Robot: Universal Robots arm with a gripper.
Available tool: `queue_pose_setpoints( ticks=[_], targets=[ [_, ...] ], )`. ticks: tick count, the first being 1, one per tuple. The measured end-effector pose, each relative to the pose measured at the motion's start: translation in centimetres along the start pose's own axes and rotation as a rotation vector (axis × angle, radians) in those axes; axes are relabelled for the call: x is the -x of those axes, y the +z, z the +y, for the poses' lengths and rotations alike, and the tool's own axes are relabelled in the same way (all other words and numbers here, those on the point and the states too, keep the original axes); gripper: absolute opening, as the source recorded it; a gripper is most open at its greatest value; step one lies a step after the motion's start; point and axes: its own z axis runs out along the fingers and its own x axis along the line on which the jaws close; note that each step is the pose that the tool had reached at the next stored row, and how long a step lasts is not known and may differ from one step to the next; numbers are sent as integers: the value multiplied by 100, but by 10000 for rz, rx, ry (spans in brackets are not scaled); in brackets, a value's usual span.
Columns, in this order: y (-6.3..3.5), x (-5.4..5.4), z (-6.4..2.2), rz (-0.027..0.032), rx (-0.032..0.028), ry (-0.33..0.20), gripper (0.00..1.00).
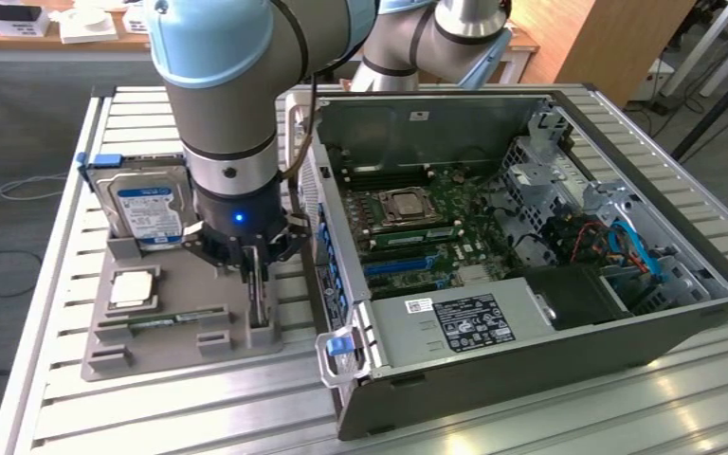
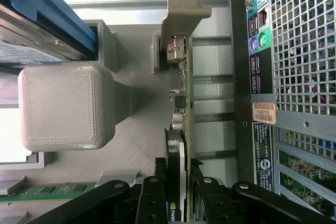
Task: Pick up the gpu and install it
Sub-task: 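Pick up the gpu and move the gpu toward the slot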
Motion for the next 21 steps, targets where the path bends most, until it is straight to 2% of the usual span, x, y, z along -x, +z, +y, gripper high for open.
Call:
queue_pose_setpoints(
  ticks=[9,17,21],
  targets=[
    [0,9,0,1,-1,-8,27],
    [0,9,1,24,14,-419,27],
    [1,9,1,24,15,-432,27]
  ],
)
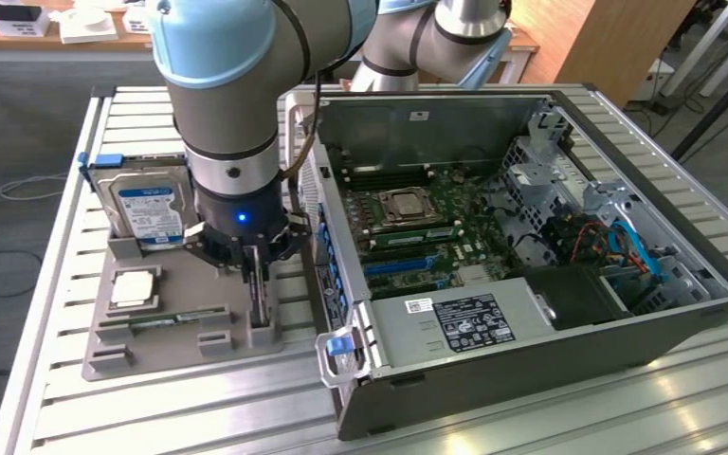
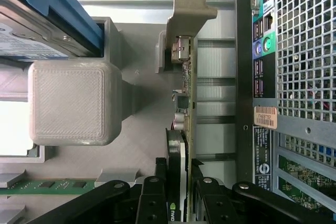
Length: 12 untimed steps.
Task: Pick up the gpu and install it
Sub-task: 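Pick up the gpu and move the gpu toward the slot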
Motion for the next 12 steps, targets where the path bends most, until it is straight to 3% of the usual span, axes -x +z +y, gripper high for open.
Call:
queue_pose_setpoints(
  ticks=[5,6,8,12],
  targets=[
    [-45,2,3,0,0,0,27],
    [-176,7,10,1,-1,0,27],
    [-543,19,30,0,1,0,27],
    [-726,26,40,0,1,0,27]
  ],
)
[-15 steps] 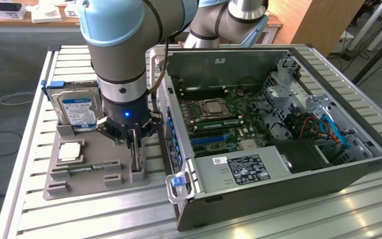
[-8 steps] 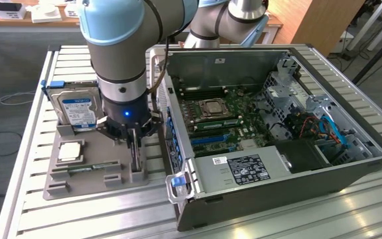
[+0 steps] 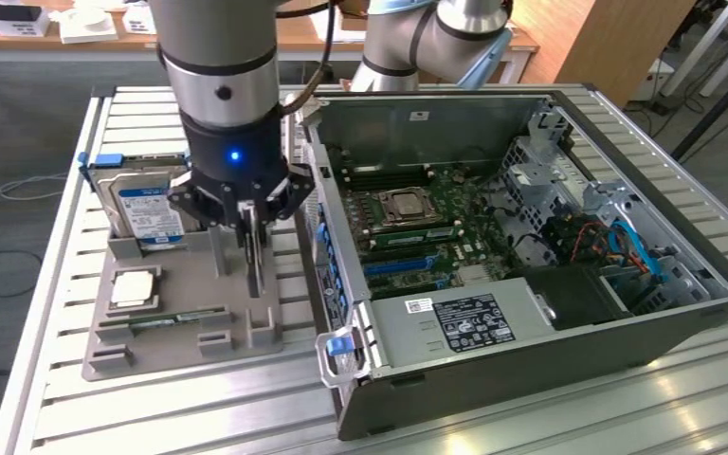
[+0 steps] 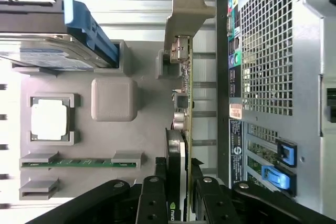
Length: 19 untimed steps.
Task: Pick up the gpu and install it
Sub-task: 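Pick up the gpu and move the gpu toward the slot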
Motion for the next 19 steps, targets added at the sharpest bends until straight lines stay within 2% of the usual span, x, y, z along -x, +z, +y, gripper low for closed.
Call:
queue_pose_setpoints(
  ticks=[19],
  targets=[
    [-862,30,47,-3,0,0,27]
  ],
)
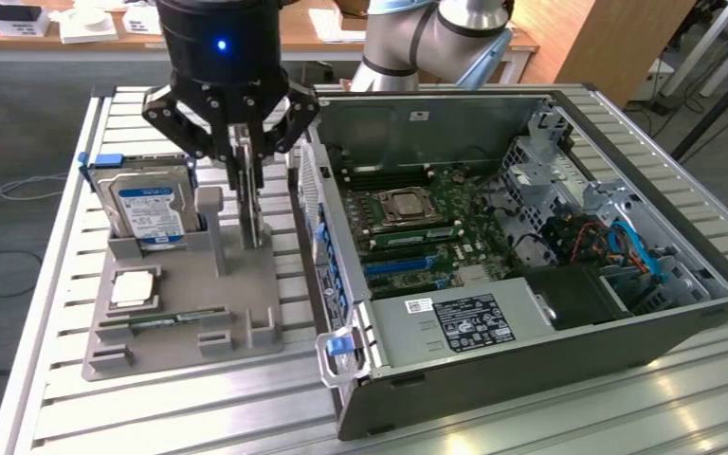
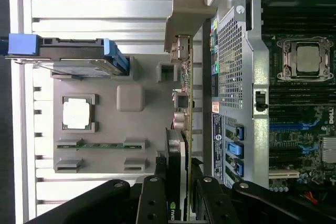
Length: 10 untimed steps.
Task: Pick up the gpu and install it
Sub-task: 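Pick up the gpu and move the gpu toward the slot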
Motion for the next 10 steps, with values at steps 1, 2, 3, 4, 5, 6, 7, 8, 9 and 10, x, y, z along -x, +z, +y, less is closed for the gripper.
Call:
queue_pose_setpoints(
  ticks=[1,2,3,4,5,6,7,8,9,10],
  targets=[
    [-45,2,3,0,0,0,27],
    [-90,3,5,0,-1,0,27],
    [-137,5,8,0,-1,0,27],
    [-181,6,10,0,0,0,27],
    [-226,8,13,0,0,0,27],
    [-271,10,15,1,-1,0,27],
    [-316,11,17,0,-1,0,27],
    [-361,13,20,0,0,0,27],
    [-409,14,23,1,-1,0,27],
    [-453,16,25,1,-1,0,27]
  ],
)
